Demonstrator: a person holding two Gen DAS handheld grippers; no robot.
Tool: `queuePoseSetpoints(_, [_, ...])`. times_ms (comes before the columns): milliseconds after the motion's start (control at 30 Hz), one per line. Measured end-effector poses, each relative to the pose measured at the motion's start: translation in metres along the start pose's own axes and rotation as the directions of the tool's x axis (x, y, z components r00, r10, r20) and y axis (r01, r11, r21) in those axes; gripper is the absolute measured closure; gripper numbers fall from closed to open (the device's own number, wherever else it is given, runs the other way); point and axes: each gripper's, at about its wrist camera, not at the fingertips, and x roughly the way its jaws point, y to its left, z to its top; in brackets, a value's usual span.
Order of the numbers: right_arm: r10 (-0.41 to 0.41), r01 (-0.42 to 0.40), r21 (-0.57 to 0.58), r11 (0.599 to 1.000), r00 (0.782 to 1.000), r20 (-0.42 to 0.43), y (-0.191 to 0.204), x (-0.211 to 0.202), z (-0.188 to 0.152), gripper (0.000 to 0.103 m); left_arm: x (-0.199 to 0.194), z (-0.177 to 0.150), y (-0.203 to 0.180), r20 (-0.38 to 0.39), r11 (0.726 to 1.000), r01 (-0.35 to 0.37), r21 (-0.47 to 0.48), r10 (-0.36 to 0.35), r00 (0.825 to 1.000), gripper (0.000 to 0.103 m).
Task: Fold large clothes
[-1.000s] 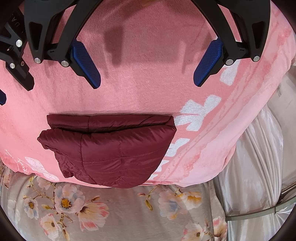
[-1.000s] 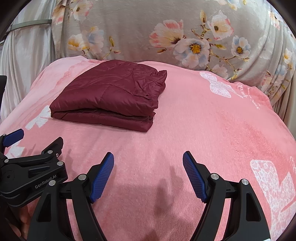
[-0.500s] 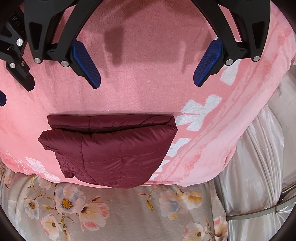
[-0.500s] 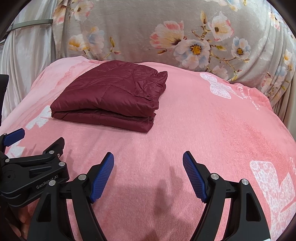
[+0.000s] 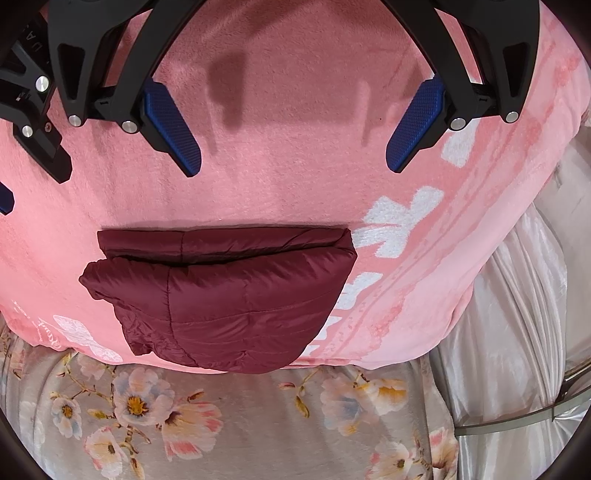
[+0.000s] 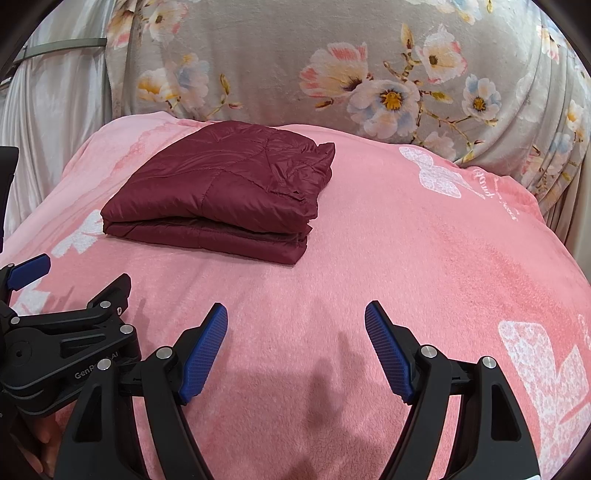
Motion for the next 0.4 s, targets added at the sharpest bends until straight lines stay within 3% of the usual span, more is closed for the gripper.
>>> queuePoseSetpoints(400, [-0.002,0.002,0.0,1.0,1.0,0.002,0.0018,-0.0011,0.001,0.028,-0.0002,0.0008,-0.0017,0.002,1.0,-0.001,0.011,0.001,1.0,0.005])
